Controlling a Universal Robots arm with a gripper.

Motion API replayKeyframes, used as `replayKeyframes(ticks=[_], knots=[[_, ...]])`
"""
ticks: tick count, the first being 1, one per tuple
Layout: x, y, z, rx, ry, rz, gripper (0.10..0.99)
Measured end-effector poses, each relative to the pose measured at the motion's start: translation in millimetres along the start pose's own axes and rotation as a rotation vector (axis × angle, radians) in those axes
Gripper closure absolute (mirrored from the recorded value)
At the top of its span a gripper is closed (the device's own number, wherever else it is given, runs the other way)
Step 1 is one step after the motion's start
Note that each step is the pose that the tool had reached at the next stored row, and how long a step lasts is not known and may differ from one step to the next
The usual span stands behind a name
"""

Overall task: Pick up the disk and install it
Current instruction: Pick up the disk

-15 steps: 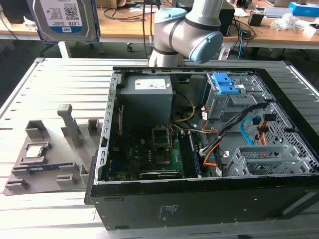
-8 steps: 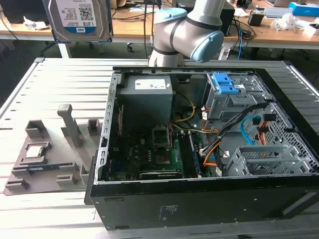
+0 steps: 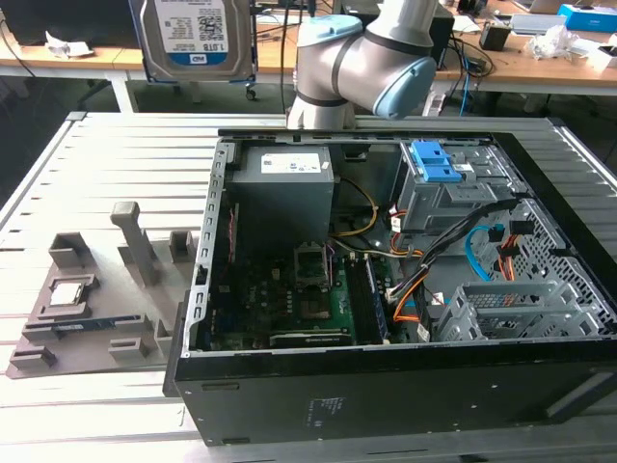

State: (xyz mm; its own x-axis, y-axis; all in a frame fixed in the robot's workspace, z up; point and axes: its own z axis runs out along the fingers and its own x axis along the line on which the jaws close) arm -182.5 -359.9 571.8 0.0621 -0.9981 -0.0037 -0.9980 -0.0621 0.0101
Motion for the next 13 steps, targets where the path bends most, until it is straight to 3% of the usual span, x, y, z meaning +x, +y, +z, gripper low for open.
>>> replayKeyframes(ticks=[6, 13], knots=[[1.7, -26.9, -0.3, -0.001, 0.0000, 0.000, 0.718], [3.1, -49.4, -0.5, -0.002, -0.0001, 0.000, 0.718]])
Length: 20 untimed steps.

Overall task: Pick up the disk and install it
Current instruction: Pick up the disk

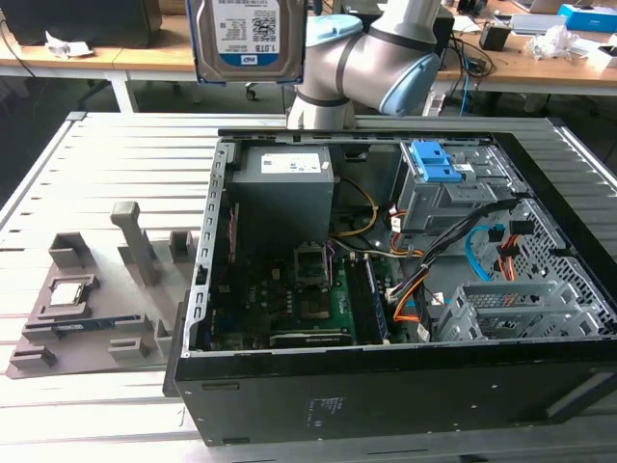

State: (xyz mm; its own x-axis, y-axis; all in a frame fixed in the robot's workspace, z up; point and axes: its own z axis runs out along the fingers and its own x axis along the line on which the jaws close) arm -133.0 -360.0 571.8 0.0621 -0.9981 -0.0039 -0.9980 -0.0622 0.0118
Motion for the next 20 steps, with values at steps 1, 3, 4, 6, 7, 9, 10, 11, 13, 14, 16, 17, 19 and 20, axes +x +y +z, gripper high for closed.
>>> replayKeyframes(ticks=[1, 3, 4, 6, 7, 9, 10, 11, 13, 14, 16, 17, 19, 20], knots=[[0.2, -3.4, -0.1, 0.000, 0.0001, 0.000, 0.718], [0.7, -12.4, -0.2, -0.001, 0.0000, 0.000, 0.718], [1.2, -20.6, -0.3, -0.001, 0.0000, 0.000, 0.718], [1.6, -26.7, -0.4, -0.002, 0.0000, 0.000, 0.718], [1.7, -28.6, -0.4, -0.002, 0.0000, 0.000, 0.718], [2.0, -33.9, -0.1, -0.002, -0.0001, 0.000, 0.718], [2.2, -36.0, 0.7, -0.002, -0.0001, 0.000, 0.718], [2.2, -36.6, 1.6, -0.002, -0.0001, 0.000, 0.718], [2.3, -37.8, 5.7, -0.002, -0.0001, 0.000, 0.718], [2.3, -38.3, 7.8, -0.002, 0.0000, 0.000, 0.718], [2.5, -41.0, 11.8, -0.002, -0.0001, 0.000, 0.718], [2.7, -44.5, 13.0, -0.002, -0.0001, 0.000, 0.718], [2.9, -49.8, 14.2, -0.002, 0.0000, 0.000, 0.718], [3.0, -54.2, 15.5, -0.002, 0.0000, 0.000, 0.718]])
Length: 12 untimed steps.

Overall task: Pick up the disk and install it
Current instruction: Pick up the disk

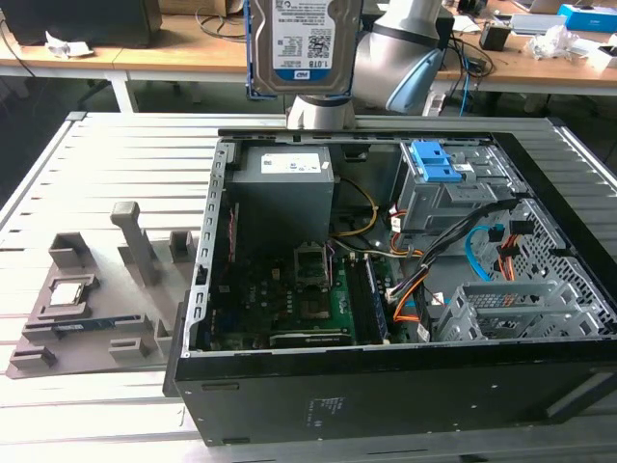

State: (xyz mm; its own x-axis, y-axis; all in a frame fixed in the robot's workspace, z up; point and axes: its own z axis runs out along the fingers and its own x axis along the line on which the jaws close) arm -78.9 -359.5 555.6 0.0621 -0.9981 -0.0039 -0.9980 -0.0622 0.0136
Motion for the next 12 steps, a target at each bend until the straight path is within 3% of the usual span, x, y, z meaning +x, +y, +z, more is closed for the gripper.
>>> replayKeyframes(ticks=[12], knots=[[1.6, -38.8, 23.6, 0.000, -0.0001, 0.000, 0.718]])
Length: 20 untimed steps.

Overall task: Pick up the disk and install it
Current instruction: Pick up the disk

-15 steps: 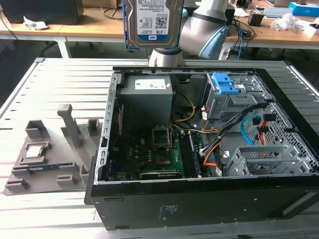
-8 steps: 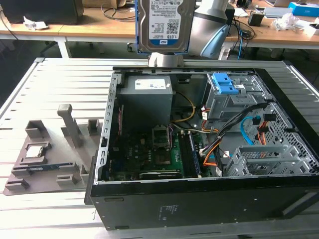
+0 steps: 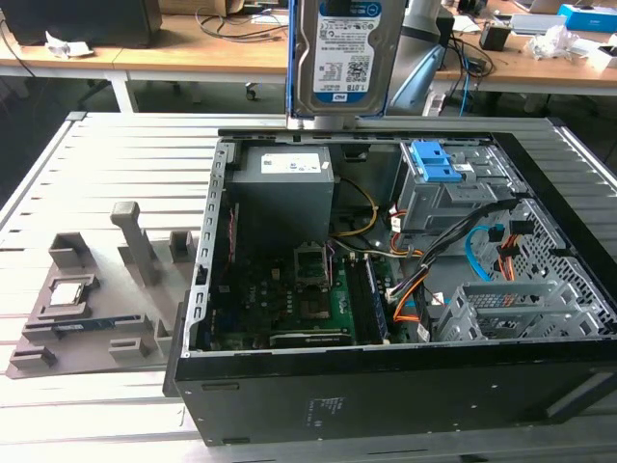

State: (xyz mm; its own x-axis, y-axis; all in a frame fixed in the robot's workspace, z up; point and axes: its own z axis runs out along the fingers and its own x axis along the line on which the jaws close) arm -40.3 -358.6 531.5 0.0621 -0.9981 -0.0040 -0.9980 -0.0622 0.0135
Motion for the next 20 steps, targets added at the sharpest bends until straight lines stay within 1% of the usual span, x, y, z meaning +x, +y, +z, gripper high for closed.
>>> replayKeyframes(ticks=[1, 5, 6, 8, 9, 10, 11, 14, 15, 17, 18, 19, 20], knots=[[0.1, -1.1, 0.2, 0.000, 0.0000, 0.000, 0.718], [0.1, -1.6, 0.2, 0.000, 0.0001, 0.000, 0.718], [0.1, -1.6, 0.3, 0.000, -0.0013, 0.000, 0.718], [0.2, -1.6, 0.2, 0.001, -0.0193, 0.000, 0.718], [0.7, -1.6, 0.3, 0.002, -0.0338, 0.000, 0.718], [1.4, -1.6, 0.2, 0.002, -0.0418, -0.001, 0.718], [2.3, -1.6, 0.3, 0.003, -0.0452, -0.001, 0.718], [7.0, -1.2, 0.4, 0.003, -0.0454, -0.001, 0.718], [11.4, -1.0, 0.7, 0.003, -0.0453, -0.001, 0.718], [26.7, 0.0, 1.6, 0.003, -0.0454, 0.000, 0.718], [32.2, 0.3, 2.0, 0.003, -0.0452, -0.001, 0.718], [34.9, 0.5, 2.5, 0.003, -0.0455, -0.001, 0.718], [40.1, 0.7, 3.5, 0.003, -0.0454, -0.001, 0.718]])
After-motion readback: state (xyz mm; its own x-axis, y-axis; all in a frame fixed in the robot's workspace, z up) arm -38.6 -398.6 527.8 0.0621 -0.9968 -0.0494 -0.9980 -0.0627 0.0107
